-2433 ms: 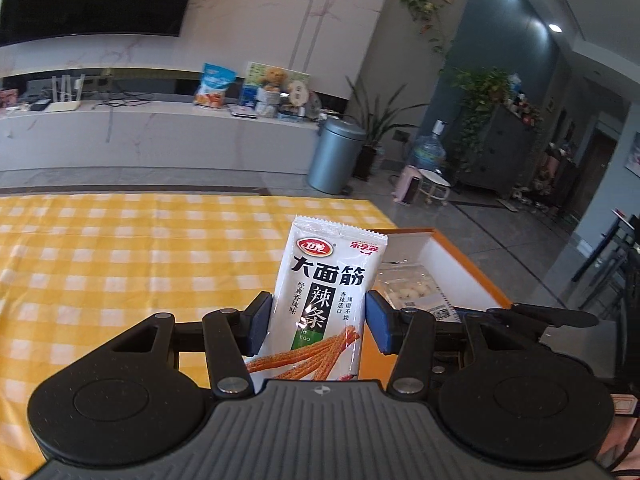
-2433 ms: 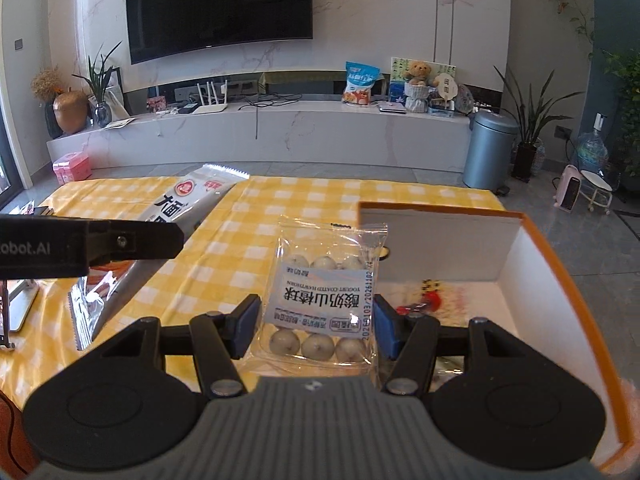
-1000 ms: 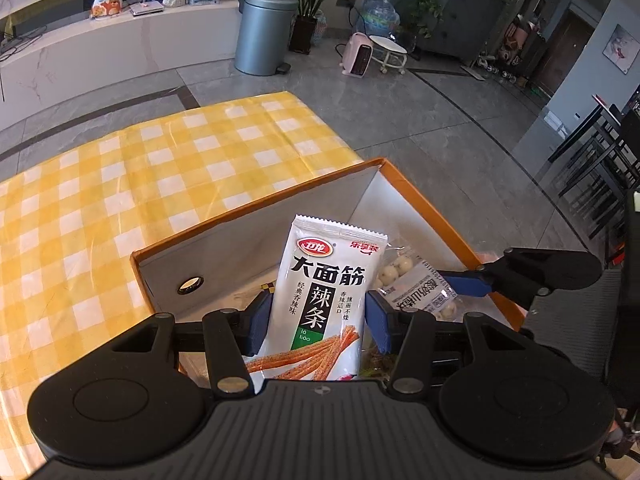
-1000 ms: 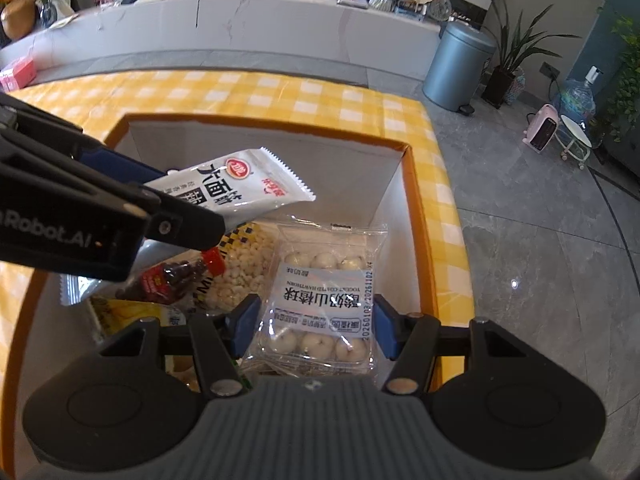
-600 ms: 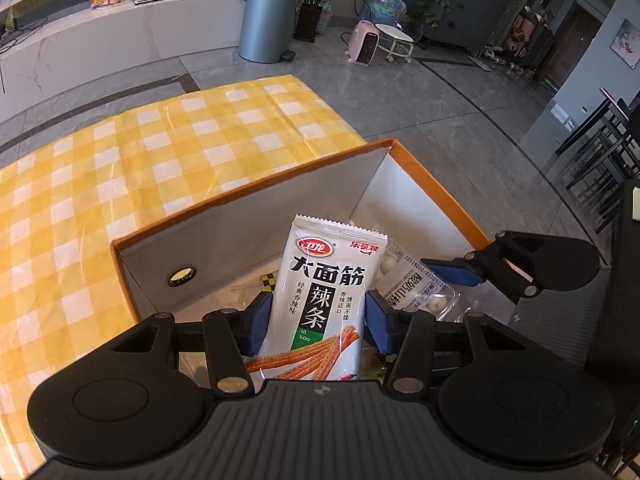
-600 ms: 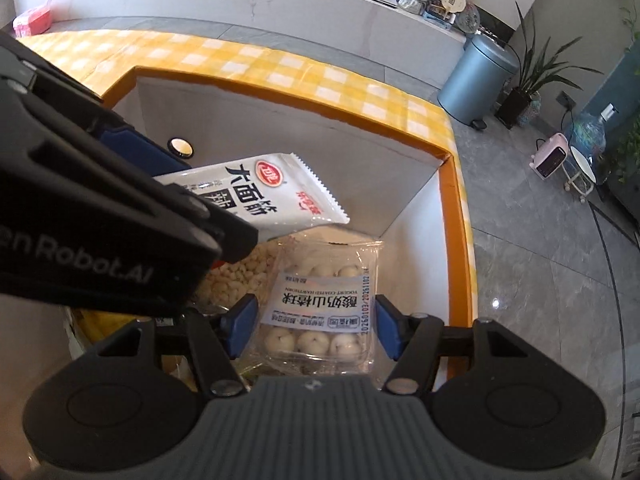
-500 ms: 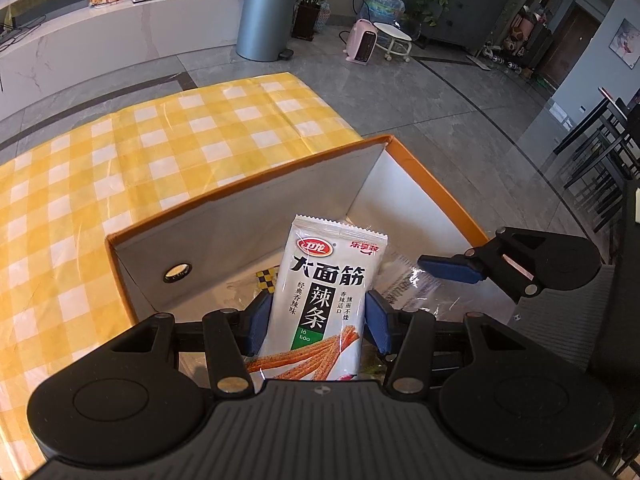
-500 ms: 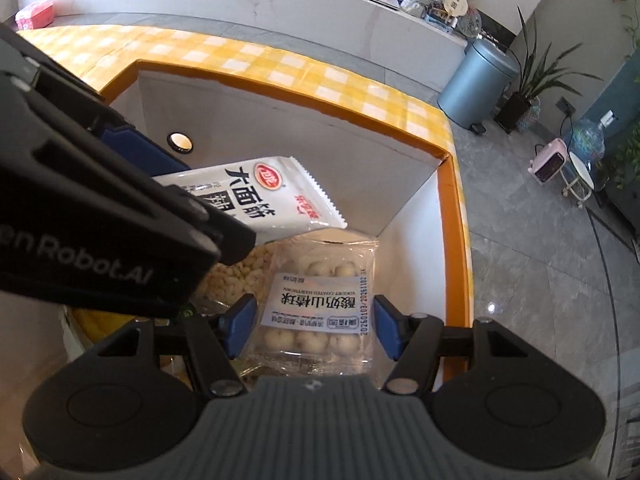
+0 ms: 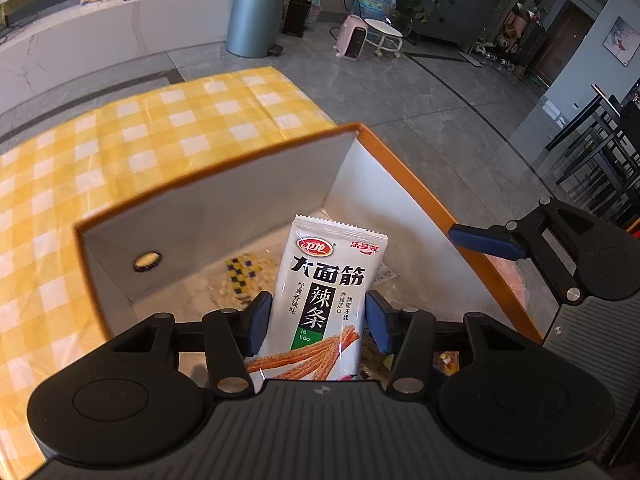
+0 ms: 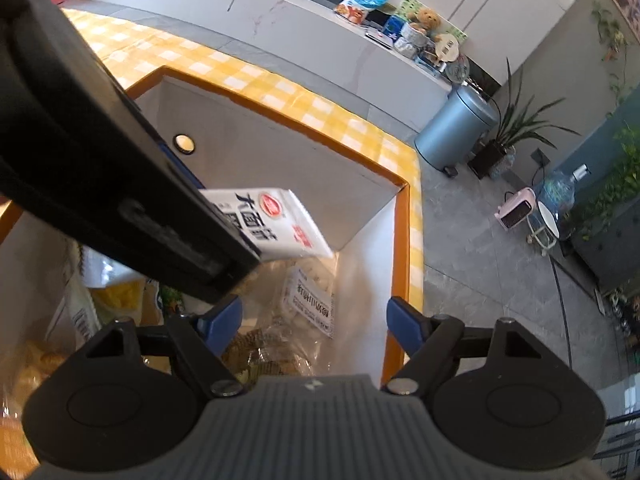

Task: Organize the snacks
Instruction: 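Open both tools to drop the packs into the orange box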

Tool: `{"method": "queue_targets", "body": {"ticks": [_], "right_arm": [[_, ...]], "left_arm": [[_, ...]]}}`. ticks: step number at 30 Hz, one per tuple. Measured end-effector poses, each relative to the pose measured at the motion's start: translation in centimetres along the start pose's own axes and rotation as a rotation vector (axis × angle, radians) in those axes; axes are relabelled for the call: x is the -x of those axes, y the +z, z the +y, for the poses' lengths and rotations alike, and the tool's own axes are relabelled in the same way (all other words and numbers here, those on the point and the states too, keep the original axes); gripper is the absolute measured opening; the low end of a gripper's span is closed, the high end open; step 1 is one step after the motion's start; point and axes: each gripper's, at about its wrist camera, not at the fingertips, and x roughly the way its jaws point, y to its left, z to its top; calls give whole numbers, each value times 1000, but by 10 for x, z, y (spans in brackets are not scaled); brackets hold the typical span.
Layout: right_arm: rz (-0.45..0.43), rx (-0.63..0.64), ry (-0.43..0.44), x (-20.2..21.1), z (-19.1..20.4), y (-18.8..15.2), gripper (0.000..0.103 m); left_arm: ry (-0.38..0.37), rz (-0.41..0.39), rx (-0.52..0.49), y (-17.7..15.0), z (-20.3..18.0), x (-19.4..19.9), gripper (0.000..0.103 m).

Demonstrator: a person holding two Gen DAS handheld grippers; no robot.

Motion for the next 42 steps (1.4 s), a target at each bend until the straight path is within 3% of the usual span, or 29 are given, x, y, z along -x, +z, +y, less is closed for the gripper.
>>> {"method": "queue_targets", "body": {"ticks": [9,17,24,28,35,42], "right_arm": [[43,-16,33,-3,-2,6,78],[48,-27,35,1,-4,8,78],[47,-8,8,10,-4,11,78],[25,-44,-23,26,-4,14,78],[-67,-241,-45,65,1,14,78],[-155,-405,-94,99,26,5,78]], "left_arm": [[14,58,-25,-5,-4,-15,63],[-12,25,-24,-8,-3,2,84],[-26,-29,-49,-14,-12,32,85],[-17,-97,-84,-24,-18,60,85],[36,-262,-122,-54,-21,114,86],[118,-446,-77,-89,-12,164,86]]}}
